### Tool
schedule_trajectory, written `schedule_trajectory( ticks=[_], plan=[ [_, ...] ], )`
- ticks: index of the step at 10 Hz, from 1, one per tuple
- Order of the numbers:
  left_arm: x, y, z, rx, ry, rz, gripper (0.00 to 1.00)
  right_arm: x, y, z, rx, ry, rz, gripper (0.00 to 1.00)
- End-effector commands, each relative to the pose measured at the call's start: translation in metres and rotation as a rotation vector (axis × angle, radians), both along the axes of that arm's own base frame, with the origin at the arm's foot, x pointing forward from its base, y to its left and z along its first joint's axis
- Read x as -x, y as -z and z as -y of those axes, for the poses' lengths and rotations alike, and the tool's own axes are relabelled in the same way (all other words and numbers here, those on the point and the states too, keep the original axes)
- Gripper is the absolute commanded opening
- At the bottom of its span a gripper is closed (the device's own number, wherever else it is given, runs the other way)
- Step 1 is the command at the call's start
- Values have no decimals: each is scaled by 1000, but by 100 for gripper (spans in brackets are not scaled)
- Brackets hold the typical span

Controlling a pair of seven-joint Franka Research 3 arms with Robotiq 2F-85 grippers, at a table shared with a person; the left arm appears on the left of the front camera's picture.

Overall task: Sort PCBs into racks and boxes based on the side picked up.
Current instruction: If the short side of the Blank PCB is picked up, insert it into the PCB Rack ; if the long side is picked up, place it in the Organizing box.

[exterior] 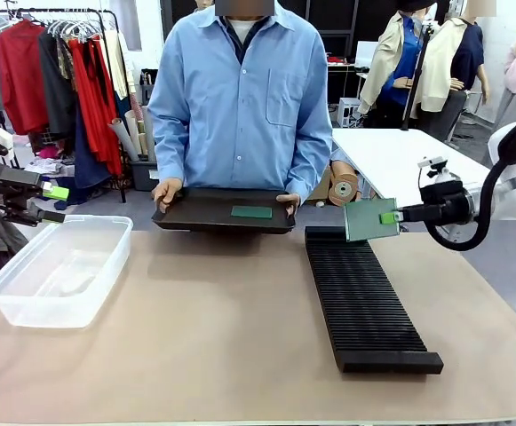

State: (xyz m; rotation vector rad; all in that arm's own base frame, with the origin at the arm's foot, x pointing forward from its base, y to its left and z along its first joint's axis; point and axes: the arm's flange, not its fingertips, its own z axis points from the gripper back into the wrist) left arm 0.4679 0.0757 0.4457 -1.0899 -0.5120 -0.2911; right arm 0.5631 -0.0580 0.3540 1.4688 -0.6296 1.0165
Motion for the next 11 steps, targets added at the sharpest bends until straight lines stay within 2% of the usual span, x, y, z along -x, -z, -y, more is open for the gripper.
schedule_trajectory(
  ticks=[1,3,5,6,10,11],
  plan=[
    [1,-2,0,1,2,-1,100,1,17,1,-47,-35,86,0],
    [1,-2,0,1,2,-1,100,-16,34,-3,-69,8,178,0],
    [1,-2,0,1,2,-1,100,-30,47,-6,-94,34,201,0],
    [1,-2,0,1,2,-1,100,-38,50,-6,-53,38,253,0],
    [1,-2,0,1,2,-1,100,-62,73,2,-91,74,379,0],
    [1,-2,0,1,2,-1,100,-64,81,8,-64,95,446,0]
  ],
)
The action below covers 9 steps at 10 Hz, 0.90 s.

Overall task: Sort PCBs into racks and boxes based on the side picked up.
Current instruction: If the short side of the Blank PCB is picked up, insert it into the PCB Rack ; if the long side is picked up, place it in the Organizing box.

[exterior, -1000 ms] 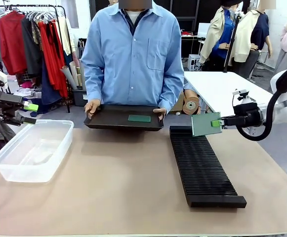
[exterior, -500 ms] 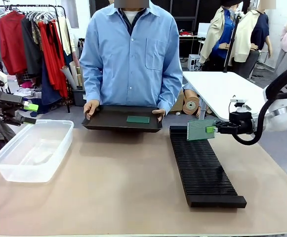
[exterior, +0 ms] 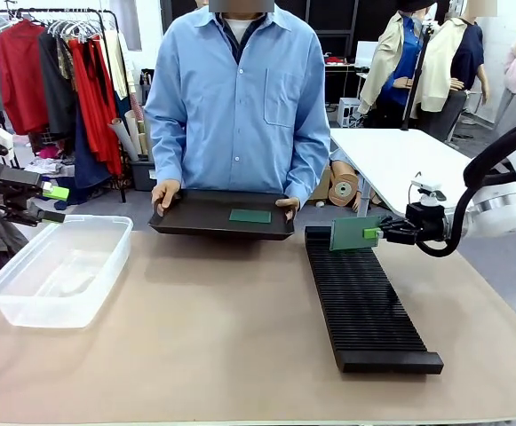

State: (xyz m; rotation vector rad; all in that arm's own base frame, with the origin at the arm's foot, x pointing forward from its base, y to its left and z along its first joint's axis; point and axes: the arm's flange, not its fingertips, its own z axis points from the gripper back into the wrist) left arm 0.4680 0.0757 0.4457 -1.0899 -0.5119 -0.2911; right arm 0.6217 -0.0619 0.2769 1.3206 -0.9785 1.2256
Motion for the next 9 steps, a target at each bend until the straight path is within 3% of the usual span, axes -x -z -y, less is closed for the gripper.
schedule_trajectory(
  ticks=[1,2,5,9],
  plan=[
    [1,-2,0,1,2,-1,100,-7,11,11,11,47,125,0],
    [1,-2,0,1,2,-1,100,-8,16,18,1,66,151,0],
    [1,-2,0,1,2,-1,100,-10,31,25,-57,94,129,0],
    [1,-2,0,1,2,-1,100,-15,54,31,8,133,93,0]
  ],
)
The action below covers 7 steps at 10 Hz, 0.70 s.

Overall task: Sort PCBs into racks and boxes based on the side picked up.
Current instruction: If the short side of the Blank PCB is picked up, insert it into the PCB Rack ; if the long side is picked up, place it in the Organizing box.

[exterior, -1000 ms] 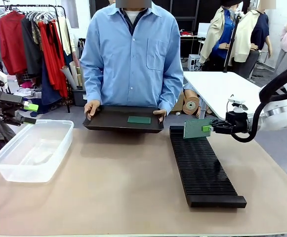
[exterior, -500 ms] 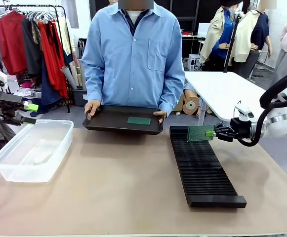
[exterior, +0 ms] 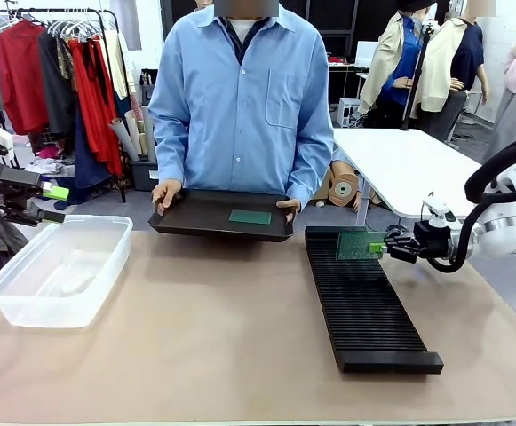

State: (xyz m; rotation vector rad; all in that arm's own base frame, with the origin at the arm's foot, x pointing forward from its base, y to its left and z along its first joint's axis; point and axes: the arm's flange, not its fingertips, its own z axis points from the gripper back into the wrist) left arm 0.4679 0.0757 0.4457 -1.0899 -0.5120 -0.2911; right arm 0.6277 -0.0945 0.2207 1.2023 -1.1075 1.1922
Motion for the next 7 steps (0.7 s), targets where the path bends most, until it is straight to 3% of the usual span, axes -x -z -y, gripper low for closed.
schedule_trajectory(
  ticks=[1,3,5,6,7],
  plan=[
    [1,-2,0,1,2,-1,100,-10,1,-2,22,17,1,0],
    [1,-2,0,1,2,-1,100,-12,7,-4,32,23,-10,0],
    [1,-2,0,1,2,-1,100,-11,7,-7,40,10,-78,0],
    [1,-2,0,1,2,-1,100,-2,12,-1,26,21,-15,0],
    [1,-2,0,1,2,-1,100,-2,12,-1,26,21,-15,0]
  ],
)
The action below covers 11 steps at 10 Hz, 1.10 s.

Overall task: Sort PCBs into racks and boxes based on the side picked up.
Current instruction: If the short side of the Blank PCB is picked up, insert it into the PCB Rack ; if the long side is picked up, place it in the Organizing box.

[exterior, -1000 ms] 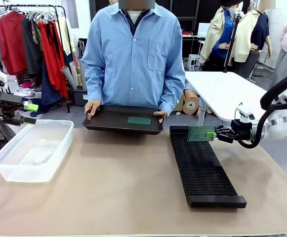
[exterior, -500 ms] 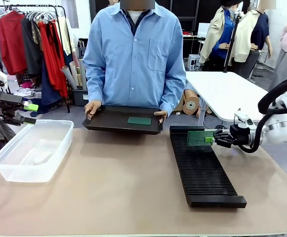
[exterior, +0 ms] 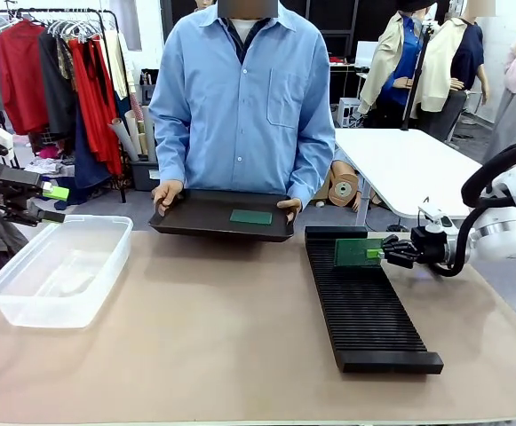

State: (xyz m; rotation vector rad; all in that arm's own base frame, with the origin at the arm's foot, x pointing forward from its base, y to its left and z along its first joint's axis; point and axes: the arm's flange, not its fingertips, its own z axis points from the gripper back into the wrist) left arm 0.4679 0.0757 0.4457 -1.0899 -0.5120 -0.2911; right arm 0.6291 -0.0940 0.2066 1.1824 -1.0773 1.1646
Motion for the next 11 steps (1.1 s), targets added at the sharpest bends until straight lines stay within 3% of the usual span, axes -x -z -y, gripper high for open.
schedule_trajectory(
  ticks=[1,11],
  plan=[
    [1,-2,0,1,2,-1,100,-1,-2,-1,0,-1,16,0],
    [1,-2,0,1,2,-1,100,-3,-3,-3,-17,21,12,0]
  ],
)
